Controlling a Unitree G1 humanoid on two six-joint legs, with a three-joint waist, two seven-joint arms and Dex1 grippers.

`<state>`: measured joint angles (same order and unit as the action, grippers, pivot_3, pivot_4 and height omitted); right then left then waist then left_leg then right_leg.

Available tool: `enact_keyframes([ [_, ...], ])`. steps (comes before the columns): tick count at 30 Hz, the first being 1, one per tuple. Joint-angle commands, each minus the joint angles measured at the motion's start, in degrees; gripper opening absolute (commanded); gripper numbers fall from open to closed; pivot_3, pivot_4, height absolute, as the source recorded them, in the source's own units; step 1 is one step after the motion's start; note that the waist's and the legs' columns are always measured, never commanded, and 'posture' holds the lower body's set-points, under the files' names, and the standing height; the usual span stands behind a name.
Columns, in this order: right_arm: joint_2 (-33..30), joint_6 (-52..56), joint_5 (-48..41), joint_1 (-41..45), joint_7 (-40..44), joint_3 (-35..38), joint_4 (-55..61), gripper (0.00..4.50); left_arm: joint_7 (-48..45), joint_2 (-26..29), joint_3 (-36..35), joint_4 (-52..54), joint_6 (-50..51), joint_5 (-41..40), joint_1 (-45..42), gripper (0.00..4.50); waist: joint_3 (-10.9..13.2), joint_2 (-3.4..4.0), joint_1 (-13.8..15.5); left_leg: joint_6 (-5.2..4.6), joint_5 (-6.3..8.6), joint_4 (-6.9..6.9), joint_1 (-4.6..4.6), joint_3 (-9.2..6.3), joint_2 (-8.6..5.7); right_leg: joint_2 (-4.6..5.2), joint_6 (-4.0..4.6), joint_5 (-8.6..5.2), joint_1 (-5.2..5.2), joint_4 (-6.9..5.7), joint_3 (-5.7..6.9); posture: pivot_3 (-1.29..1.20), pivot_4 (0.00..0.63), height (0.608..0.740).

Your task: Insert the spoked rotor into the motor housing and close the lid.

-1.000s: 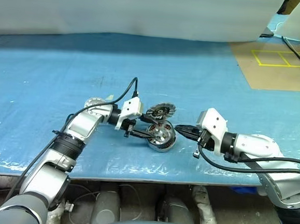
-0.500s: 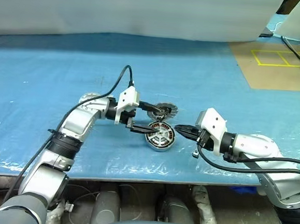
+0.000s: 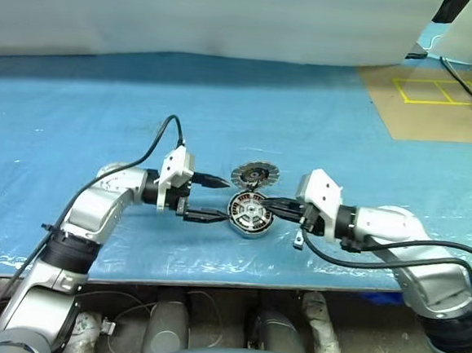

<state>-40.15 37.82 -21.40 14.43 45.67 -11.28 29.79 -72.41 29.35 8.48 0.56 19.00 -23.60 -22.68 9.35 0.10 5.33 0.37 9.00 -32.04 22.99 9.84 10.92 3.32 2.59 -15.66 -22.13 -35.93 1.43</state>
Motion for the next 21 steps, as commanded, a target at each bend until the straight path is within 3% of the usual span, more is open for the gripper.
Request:
enact_keyframes([
  [1,3.20,-2.08,0.12,2.27,0.21,-0.85,-3.92,0.00,2.61,-0.14,-2.76,0.25,-0.74,-0.91,1.76,3.73,0.00,0.00,0.02,0.00,0.00,-0.05,0.01,0.00,0.00,0.01,0.00,0.00,-0.01,-0.02,0.00,0.00,0.150,0.740],
  [15,6.73,-8.90,6.79,1.93,3.98,-6.41,-21.72,0.00,8.17,-1.71,-4.77,-1.97,-3.40,-0.20,2.79,3.73,-0.01,-0.01,0.10,-0.01,0.00,-0.14,-0.02,0.00,-0.01,0.03,0.02,0.00,0.07,-0.05,0.00,0.00,0.150,0.740],
  [21,6.83,-10.89,7.49,1.45,4.81,-6.34,-22.78,0.00,8.83,-2.33,-4.41,-3.59,-4.69,0.68,1.85,3.73,-0.01,-0.01,0.11,-0.03,0.03,-0.04,-0.94,0.01,0.01,0.04,0.06,-0.02,0.99,0.12,-0.01,0.00,0.150,0.740],
])
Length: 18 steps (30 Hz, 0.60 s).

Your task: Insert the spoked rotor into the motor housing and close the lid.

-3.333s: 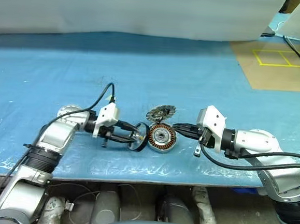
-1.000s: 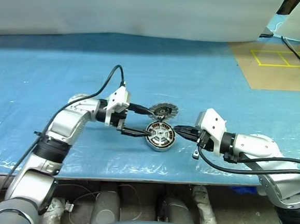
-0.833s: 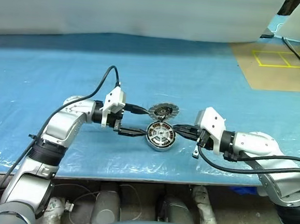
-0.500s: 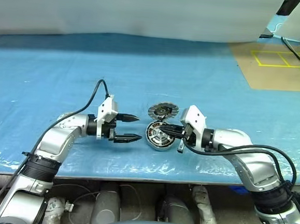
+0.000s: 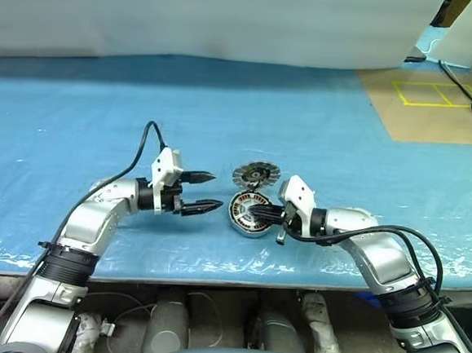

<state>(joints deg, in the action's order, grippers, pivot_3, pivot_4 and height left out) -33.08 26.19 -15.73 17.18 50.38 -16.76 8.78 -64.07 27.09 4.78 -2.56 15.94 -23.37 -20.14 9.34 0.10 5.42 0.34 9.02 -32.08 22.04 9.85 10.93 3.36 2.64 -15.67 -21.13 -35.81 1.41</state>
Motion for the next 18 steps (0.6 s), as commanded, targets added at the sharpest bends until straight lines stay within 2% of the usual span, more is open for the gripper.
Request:
enact_keyframes([
  [1,-0.27,0.75,1.69,-1.33,0.13,-0.66,-1.53,0.00,1.02,-0.41,-0.71,-1.29,-2.36,0.95,-1.03,3.73,0.00,0.00,0.03,-0.03,0.02,0.04,-0.18,0.01,-0.01,0.02,0.00,-0.01,0.16,0.04,-0.02,0.00,0.150,0.740],
  [5,-0.03,0.62,1.47,-1.46,-0.28,0.10,-0.95,0.00,2.41,-1.97,-1.61,-4.97,-3.77,1.00,-2.74,3.73,0.00,-0.01,0.07,-0.17,0.10,0.05,-0.22,0.02,-0.02,0.03,0.00,-0.01,0.19,0.05,-0.05,0.00,0.150,0.740],
  [10,1.15,3.38,-3.64,-2.08,-1.53,5.65,3.26,0.00,2.99,-3.49,-4.11,-8.60,-3.68,-0.97,-5.12,3.73,0.00,0.00,0.06,-0.16,0.09,0.10,-0.05,0.02,-0.01,0.01,0.01,-0.01,0.02,0.05,-0.04,0.00,0.150,0.740],
  [14,-1.18,5.69,-5.46,-4.29,-2.62,10.41,9.25,0.00,3.57,-5.26,-5.79,-12.07,-2.83,-2.17,-8.39,3.73,0.02,-0.01,0.25,-0.06,0.02,0.10,0.30,0.02,-0.06,0.02,0.01,0.00,-0.23,0.08,-0.03,0.00,0.150,0.740],
  [18,-2.85,7.34,-6.13,-6.40,-3.36,12.23,13.67,0.00,2.65,-7.82,-5.76,-18.21,-6.69,-0.69,-12.48,3.73,0.03,-0.02,0.24,-0.01,-0.01,0.14,0.38,0.01,-0.05,0.01,0.00,0.01,-0.35,0.10,-0.01,0.00,0.150,0.740],
])
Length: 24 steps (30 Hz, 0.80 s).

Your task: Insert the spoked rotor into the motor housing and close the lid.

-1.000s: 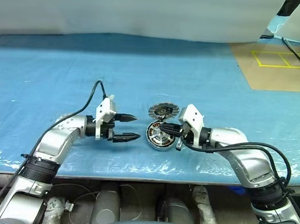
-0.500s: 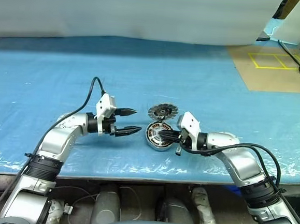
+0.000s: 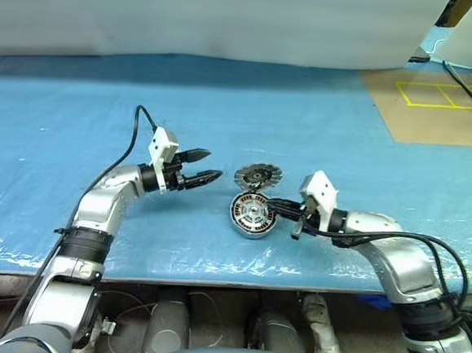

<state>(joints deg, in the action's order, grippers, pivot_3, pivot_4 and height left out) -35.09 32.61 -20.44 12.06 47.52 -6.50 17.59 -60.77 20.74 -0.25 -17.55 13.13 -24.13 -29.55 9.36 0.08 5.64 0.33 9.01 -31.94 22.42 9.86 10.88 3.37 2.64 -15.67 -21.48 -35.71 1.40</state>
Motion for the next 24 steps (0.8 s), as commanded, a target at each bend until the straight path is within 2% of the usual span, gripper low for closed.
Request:
enact_keyframes([
  [1,-1.01,1.47,-1.63,-1.64,-0.80,2.24,5.85,0.00,-1.14,-2.61,-0.78,-5.33,-4.55,-0.07,-4.69,3.56,0.01,-0.02,0.03,-0.01,0.00,0.02,0.01,0.00,0.00,0.00,0.00,0.00,-0.02,0.00,0.01,0.00,0.150,0.740],
  [3,-1.14,2.27,-1.64,-2.16,-1.42,2.41,7.43,0.00,-2.32,-4.47,-0.60,-9.36,-4.91,-0.28,-7.76,3.13,0.01,-0.02,0.05,0.00,0.00,0.03,0.01,-0.01,0.00,0.00,0.00,0.00,-0.02,0.02,0.01,0.00,0.150,0.740],
  [8,-1.21,4.31,-2.77,-3.23,-2.74,3.58,10.58,0.00,-3.43,-7.94,1.36,-25.55,-14.02,5.58,-15.78,1.38,0.02,-0.04,0.06,0.00,0.00,0.02,0.02,-0.02,-0.05,0.02,-0.04,0.02,0.00,0.04,0.01,0.00,0.150,0.740],
  [12,-4.17,6.22,-4.25,-6.90,-1.66,5.03,13.83,0.00,-6.59,-10.69,1.49,-36.56,-20.50,7.97,-22.50,0.03,0.04,-0.06,0.38,0.00,0.00,0.11,0.08,-0.06,-0.07,0.01,-0.27,0.15,-0.01,0.16,0.03,0.00,0.150,0.740],
  [17,-5.77,6.55,-4.61,-9.37,-2.48,6.65,15.77,0.00,-10.39,-12.31,1.66,-44.00,-24.13,10.26,-28.83,0.03,0.06,-0.10,0.49,0.00,0.00,0.16,0.17,-0.15,-0.11,0.02,-0.41,0.24,-0.04,0.21,0.07,0.00,0.150,0.740],
  [24,-6.94,6.35,-4.70,-10.01,-3.60,10.36,16.04,0.00,-20.22,-13.20,1.90,-42.25,-23.73,10.12,-31.27,0.03,0.07,-0.11,0.52,0.00,0.00,0.17,0.17,-0.19,-0.14,0.03,-0.42,0.24,-0.03,0.21,0.11,0.00,0.150,0.740],
])
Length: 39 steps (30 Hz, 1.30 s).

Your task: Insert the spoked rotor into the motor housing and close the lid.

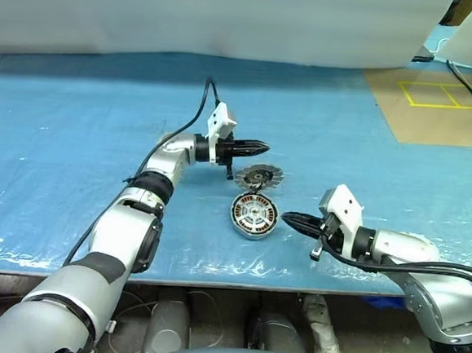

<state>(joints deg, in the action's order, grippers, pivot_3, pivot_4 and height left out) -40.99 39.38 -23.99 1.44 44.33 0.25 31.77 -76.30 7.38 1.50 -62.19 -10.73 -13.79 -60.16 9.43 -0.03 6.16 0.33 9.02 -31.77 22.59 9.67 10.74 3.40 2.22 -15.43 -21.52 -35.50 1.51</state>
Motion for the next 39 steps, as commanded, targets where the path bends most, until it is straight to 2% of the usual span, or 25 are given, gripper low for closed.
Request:
enact_keyframes([
  [1,-1.37,-0.31,-1.39,0.57,-0.28,4.17,2.10,0.00,-6.79,0.52,1.21,3.09,0.47,0.54,-0.05,0.03,0.00,0.00,0.03,0.00,0.00,0.00,-0.01,0.00,-0.01,0.00,0.00,0.00,0.01,0.00,0.00,0.00,0.150,0.740],
  [6,-2.71,-0.18,-2.16,-0.33,0.30,4.71,3.76,0.00,-10.91,1.99,4.29,3.55,0.27,3.93,2.28,0.03,0.00,0.00,0.10,-0.04,0.02,0.00,-0.01,0.00,0.03,0.00,0.01,0.00,0.01,0.00,0.03,0.00,0.150,0.740],
  [12,-4.67,1.84,-6.69,-1.89,1.48,9.11,8.24,0.00,-10.95,2.02,4.47,6.12,0.25,4.27,4.53,0.03,0.00,0.01,1.13,-0.23,0.12,0.00,-0.05,0.00,0.02,0.04,0.02,-0.01,0.09,0.02,0.06,0.00,0.150,0.740],
  [20,-1.90,6.70,-16.01,2.95,-4.29,13.61,11.21,0.00,-9.22,-0.52,6.58,12.02,0.98,4.94,9.76,0.03,0.02,0.02,1.27,-0.24,0.12,0.00,-0.18,0.02,0.03,0.05,0.28,-0.16,0.23,0.11,0.05,0.00,0.150,0.740],
  [27,-0.52,9.01,-22.65,4.77,-7.79,15.03,11.24,0.00,-10.27,-0.47,9.25,14.57,-0.51,6.16,11.66,0.03,0.02,0.03,1.21,-0.23,0.11,0.26,-0.16,0.04,0.02,0.04,0.07,-0.04,0.18,0.25,0.06,0.00,0.150,0.740],
  [36,2.48,3.80,-19.64,-3.53,-8.57,11.71,10.92,0.00,-13.43,0.07,10.11,17.62,1.03,4.48,11.44,0.03,0.02,0.03,1.13,-0.21,0.10,0.51,-0.02,0.04,-0.03,0.04,0.01,0.00,0.08,0.50,0.12,0.00,0.150,0.740],
  [39,2.23,2.65,-17.68,-4.15,-8.78,10.88,10.49,0.00,-15.97,2.39,13.59,21.86,0.83,3.82,13.61,0.03,0.01,0.04,1.02,-0.20,0.10,0.52,-0.03,0.04,-0.02,0.04,0.00,0.00,0.07,0.49,0.13,0.00,0.150,0.740],
])
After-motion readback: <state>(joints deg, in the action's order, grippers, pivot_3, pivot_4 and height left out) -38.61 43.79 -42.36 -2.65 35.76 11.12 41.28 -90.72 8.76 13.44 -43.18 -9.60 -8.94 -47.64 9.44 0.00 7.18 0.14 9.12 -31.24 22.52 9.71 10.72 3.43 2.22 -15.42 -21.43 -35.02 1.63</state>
